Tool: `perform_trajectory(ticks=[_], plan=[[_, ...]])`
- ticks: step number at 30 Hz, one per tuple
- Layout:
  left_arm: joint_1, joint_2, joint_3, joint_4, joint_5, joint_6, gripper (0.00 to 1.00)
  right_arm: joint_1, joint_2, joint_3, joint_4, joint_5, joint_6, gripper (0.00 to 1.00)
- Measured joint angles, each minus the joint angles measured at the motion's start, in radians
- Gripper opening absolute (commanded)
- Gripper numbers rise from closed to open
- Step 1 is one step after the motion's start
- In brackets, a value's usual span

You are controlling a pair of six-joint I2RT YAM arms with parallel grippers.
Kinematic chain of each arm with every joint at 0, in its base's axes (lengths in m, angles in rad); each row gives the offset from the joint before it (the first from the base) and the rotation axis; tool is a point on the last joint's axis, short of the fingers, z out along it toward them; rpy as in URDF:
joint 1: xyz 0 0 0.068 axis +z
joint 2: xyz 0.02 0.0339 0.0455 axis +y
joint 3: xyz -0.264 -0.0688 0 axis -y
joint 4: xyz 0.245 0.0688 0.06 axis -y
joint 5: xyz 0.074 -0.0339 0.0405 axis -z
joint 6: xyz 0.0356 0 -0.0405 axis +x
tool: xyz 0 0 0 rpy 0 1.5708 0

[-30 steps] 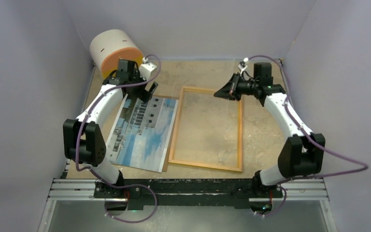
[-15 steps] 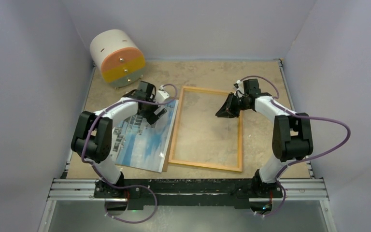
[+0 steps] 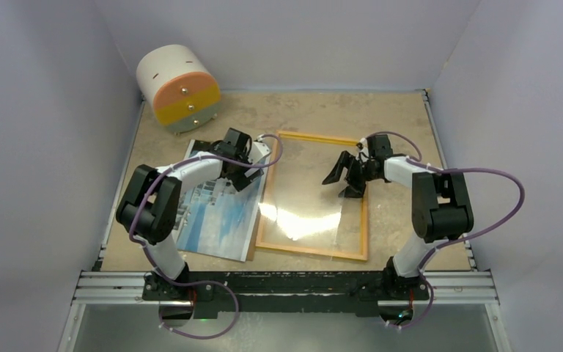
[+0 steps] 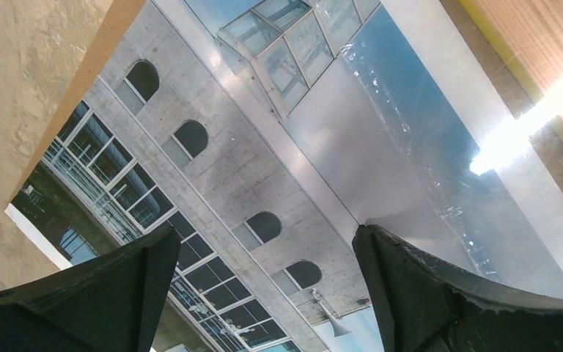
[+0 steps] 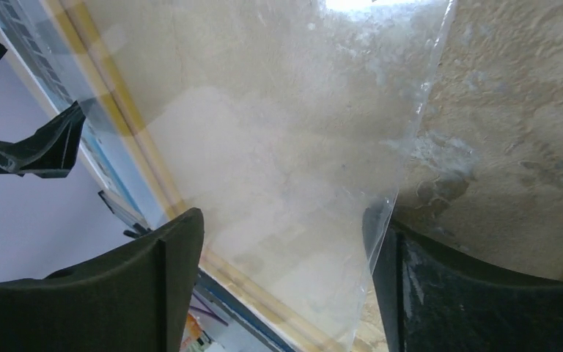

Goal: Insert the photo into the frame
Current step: Place the photo frame item in the photo frame.

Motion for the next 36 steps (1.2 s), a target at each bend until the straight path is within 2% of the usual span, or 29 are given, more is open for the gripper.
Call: perform_trajectory(ticks=[4, 11, 17, 26, 36], plan=[[-0.012, 0.002, -0.002, 0.007, -0.021, 0.006, 1.00, 0.003, -0.018, -0.005, 0.011, 0.031, 0.018, 0.93], [-0.018, 0.002, -0.006, 0.019, -0.037, 0.010, 1.00, 0.005, -0.101, -0.061, 0.015, 0.132, 0.026, 0.99], [-0.019, 0.002, -0.007, 0.019, -0.040, 0.014, 1.00, 0.006, -0.161, -0.122, 0.026, 0.157, 0.024, 0.99], [-0.027, 0.002, -0.006, 0.019, -0.045, 0.014, 1.00, 0.050, -0.225, -0.230, 0.103, 0.061, 0.046, 0.95], [-0.045, 0.002, -0.005, 0.017, -0.069, 0.018, 1.00, 0.071, -0.266, -0.290, 0.104, 0.014, 0.072, 0.94]])
